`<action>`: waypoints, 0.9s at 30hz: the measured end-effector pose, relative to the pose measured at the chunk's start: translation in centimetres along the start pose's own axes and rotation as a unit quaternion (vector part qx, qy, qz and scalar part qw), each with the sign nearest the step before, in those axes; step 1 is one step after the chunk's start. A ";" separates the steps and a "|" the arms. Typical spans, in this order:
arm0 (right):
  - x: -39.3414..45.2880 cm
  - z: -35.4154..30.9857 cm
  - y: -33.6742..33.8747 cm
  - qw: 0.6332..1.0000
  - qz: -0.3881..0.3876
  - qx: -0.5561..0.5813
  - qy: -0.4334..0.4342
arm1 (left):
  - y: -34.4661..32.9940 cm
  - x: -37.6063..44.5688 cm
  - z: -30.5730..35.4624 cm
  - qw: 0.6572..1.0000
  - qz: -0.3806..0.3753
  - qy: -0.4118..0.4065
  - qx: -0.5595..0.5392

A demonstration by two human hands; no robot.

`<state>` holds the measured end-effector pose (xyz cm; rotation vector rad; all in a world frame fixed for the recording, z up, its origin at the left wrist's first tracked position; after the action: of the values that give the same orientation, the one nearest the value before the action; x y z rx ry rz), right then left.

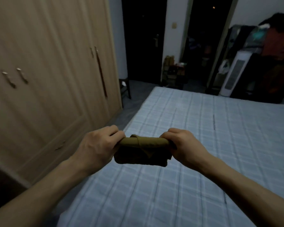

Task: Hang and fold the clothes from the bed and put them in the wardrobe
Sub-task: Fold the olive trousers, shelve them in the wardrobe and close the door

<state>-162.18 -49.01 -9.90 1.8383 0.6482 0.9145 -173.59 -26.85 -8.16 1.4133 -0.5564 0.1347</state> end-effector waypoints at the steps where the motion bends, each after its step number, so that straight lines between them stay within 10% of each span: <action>1: -0.1 -1.4 0.6 1.000 0.003 0.006 0.018 | 1.7 -1.1 0.4 1.000 0.005 0.007 0.013; 27: 9.6 -55.3 -4.5 0.926 0.032 0.009 0.376 | 34.9 -45.5 -7.5 0.912 0.137 0.327 0.209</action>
<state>-201.86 -11.46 3.89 1.4911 1.0599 1.6858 -225.19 -2.96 2.51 1.5776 -0.1587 0.9655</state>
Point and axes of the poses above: each hand's wrist, its own x-axis towards the middle knuckle, its own y-axis out of the back of the hand, z = x × y, the point moved 4 cm from there along x, towards the middle knuckle, and after that the axes turned 5 degrees about -x, right-handed, at the moved point
